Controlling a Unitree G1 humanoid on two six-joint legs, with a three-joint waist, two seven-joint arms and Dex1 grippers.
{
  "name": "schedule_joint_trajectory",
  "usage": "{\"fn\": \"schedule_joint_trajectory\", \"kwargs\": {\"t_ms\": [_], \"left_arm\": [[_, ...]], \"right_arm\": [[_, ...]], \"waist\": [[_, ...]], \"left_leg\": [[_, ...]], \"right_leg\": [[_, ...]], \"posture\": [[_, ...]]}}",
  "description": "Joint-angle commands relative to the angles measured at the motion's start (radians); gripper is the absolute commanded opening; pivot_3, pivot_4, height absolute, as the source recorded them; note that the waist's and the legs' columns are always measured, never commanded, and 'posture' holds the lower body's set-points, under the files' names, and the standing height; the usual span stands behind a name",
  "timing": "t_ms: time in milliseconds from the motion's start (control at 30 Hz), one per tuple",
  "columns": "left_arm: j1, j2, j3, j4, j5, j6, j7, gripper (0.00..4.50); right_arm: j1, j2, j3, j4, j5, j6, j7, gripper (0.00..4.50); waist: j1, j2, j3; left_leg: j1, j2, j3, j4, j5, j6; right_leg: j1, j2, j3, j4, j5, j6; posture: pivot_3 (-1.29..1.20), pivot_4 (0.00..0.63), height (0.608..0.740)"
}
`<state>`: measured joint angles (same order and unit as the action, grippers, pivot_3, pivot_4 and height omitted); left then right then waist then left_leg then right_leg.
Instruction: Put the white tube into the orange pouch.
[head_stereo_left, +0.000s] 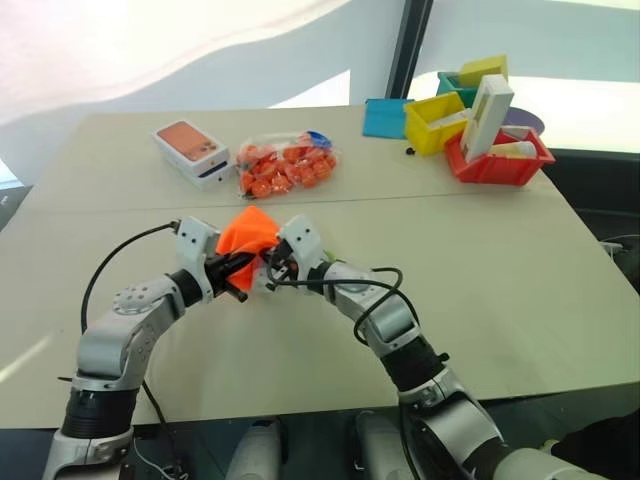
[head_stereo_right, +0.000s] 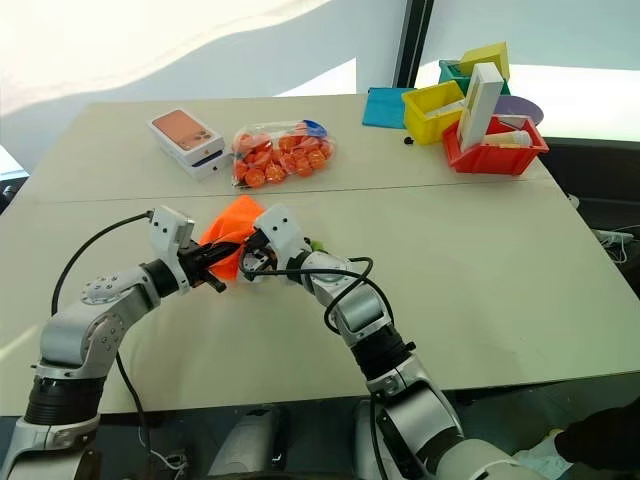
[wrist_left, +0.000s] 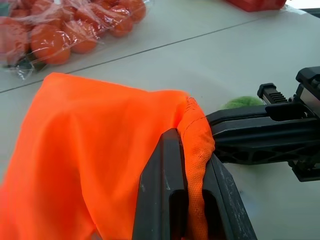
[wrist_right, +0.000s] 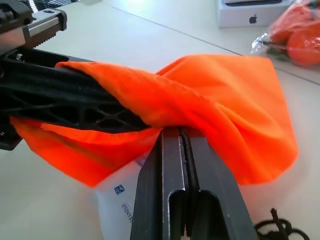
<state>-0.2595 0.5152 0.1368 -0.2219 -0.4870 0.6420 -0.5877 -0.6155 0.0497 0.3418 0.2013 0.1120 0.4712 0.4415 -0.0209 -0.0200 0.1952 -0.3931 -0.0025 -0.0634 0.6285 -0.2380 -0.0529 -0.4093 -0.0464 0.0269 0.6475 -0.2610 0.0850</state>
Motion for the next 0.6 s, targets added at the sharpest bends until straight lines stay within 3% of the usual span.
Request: {"fn": "schedule_joint_trajectory", "kwargs": {"t_ms": [33, 300, 600], "left_arm": [[-0.004, 0.036, 0.065, 0.046, -0.01, -0.033, -0.027, 0.0], [-0.027, 0.074, 0.085, 0.138, -0.019, -0.052, -0.101, 0.0], [-0.019, 0.06, 0.072, 0.126, -0.019, -0.048, -0.122, 0.0]], "right_arm": [[-0.001, -0.008, 0.027, -0.065, -0.004, -0.017, 0.049, 0.03], [0.092, -0.164, 0.019, -0.308, 0.045, 0.073, 0.185, 0.03], [0.133, -0.28, 0.028, -0.382, 0.05, 0.082, 0.251, 0.03]], "waist": [[-0.001, 0.0, 0.0], [0.001, 0.0, 0.0], [-0.001, 0.0, 0.0]], "left_leg": [[0.0, 0.0, 0.0, 0.0, 0.0, 0.0], [0.0, 0.0, 0.0, -0.001, 0.0, 0.0], [0.0, 0.0, 0.0, -0.001, 0.0, 0.0]], "right_leg": [[0.0, 0.0, 0.0, 0.0, 0.0, 0.0], [0.0, 0.0, 0.0, 0.0, 0.0, 0.0], [0.0, 0.0, 0.0, 0.0, 0.0, 0.0]], "posture": [[0.0, 0.15, 0.74], [0.0, 0.15, 0.74], [0.0, 0.15, 0.74]]}}
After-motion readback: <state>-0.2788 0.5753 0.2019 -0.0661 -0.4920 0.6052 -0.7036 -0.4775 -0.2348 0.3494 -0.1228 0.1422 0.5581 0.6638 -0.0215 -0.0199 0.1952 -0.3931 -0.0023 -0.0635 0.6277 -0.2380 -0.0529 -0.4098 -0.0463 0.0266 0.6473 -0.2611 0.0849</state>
